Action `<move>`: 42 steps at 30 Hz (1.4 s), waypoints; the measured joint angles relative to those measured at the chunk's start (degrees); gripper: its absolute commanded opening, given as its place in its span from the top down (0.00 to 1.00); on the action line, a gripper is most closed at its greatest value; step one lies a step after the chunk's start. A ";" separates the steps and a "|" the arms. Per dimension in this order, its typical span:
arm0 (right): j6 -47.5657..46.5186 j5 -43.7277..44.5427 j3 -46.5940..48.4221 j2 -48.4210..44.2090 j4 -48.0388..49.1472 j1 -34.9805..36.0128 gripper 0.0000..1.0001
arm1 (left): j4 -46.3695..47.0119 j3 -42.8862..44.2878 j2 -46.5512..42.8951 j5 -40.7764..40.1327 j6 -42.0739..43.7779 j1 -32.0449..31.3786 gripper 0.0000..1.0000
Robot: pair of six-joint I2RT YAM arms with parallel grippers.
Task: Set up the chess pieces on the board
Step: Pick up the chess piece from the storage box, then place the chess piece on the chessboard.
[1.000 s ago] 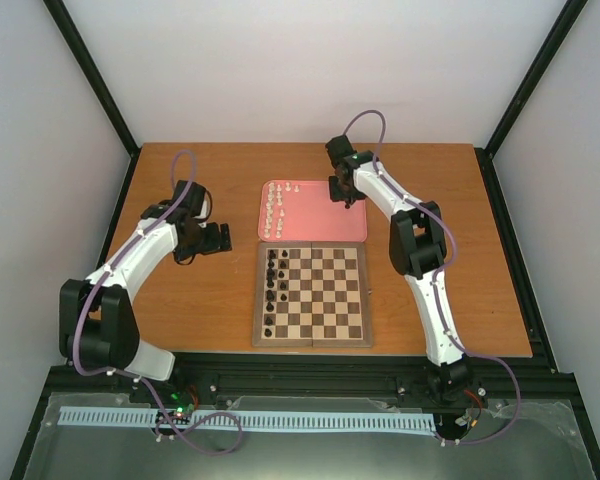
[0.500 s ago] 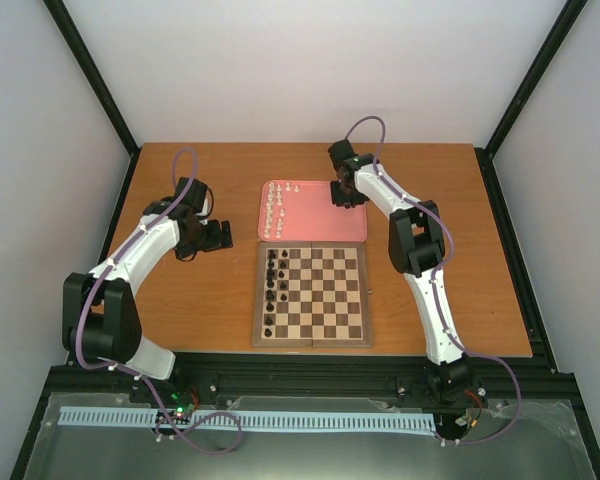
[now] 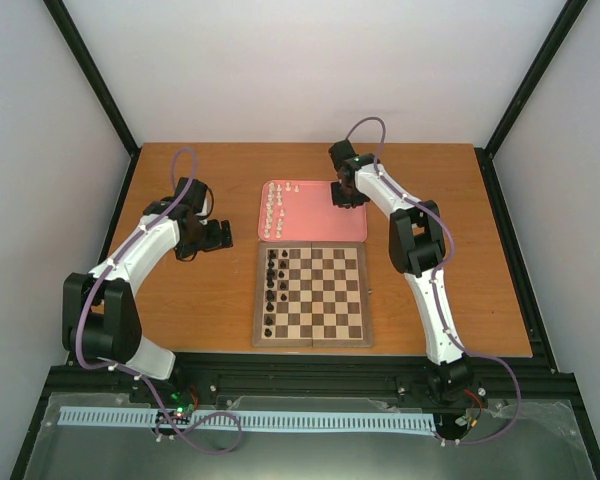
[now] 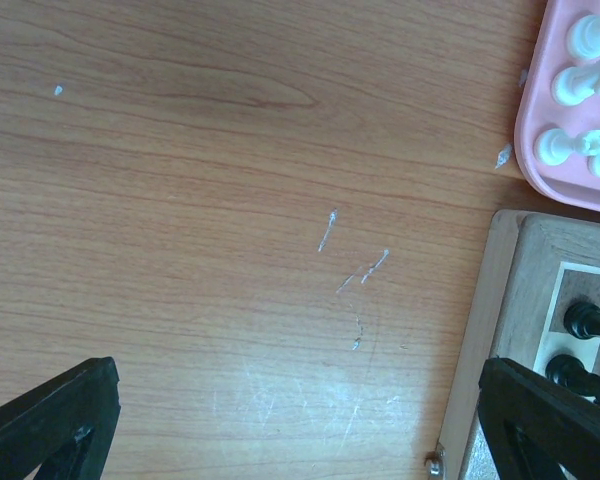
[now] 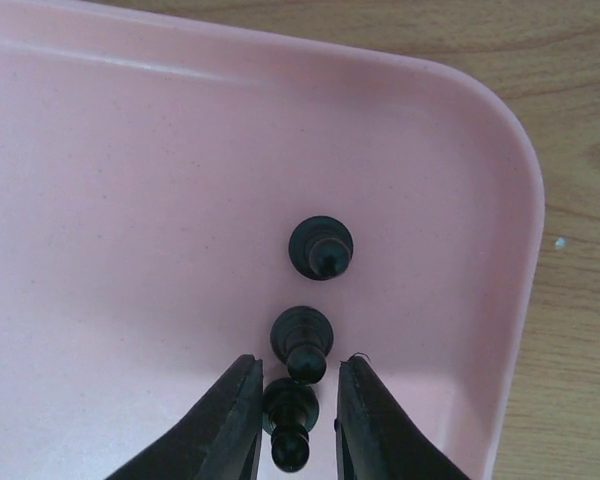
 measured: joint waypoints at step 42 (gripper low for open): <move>9.07 -2.08 -36.87 -38.05 -0.46 25.27 0.97 | -1.36 -0.02 -3.50 -0.15 0.98 0.00 0.00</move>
